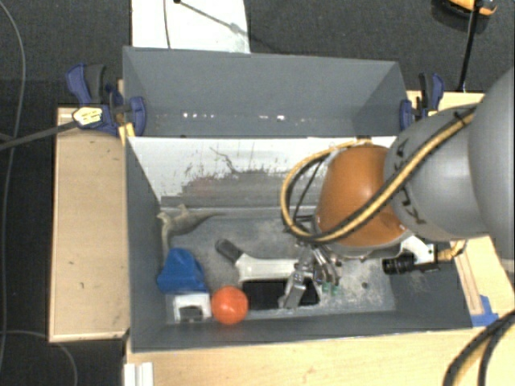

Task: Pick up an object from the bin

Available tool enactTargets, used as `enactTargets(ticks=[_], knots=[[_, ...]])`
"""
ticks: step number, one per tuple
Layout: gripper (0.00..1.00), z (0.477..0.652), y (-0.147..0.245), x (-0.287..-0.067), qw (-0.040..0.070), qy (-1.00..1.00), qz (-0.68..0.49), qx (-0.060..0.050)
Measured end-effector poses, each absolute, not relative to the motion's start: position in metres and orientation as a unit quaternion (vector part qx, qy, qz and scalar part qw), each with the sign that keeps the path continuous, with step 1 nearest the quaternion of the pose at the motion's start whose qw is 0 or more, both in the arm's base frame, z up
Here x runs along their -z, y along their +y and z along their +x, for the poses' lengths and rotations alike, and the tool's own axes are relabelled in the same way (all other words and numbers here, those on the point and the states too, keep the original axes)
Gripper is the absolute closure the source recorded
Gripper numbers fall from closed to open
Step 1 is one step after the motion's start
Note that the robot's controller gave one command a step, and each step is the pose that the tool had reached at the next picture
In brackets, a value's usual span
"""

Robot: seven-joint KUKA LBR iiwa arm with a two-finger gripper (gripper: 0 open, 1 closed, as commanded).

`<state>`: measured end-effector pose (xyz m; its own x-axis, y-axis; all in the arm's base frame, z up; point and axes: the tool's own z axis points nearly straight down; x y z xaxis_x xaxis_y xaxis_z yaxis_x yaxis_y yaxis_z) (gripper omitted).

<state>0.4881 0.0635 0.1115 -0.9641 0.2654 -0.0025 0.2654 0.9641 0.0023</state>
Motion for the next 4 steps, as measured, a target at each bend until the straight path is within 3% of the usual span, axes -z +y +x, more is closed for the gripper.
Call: enactTargets(ticks=[1, 2, 4], knots=[[0.00, 0.4835, 0.0646, -0.0753, 0.001, 0.991, 0.131, -0.001], [1.00, 0.4891, 0.0589, -0.0680, 0.011, 0.988, 0.156, -0.003], [1.00, 0.4888, 0.0583, -0.0718, 0.010, 0.987, 0.160, -0.003]])
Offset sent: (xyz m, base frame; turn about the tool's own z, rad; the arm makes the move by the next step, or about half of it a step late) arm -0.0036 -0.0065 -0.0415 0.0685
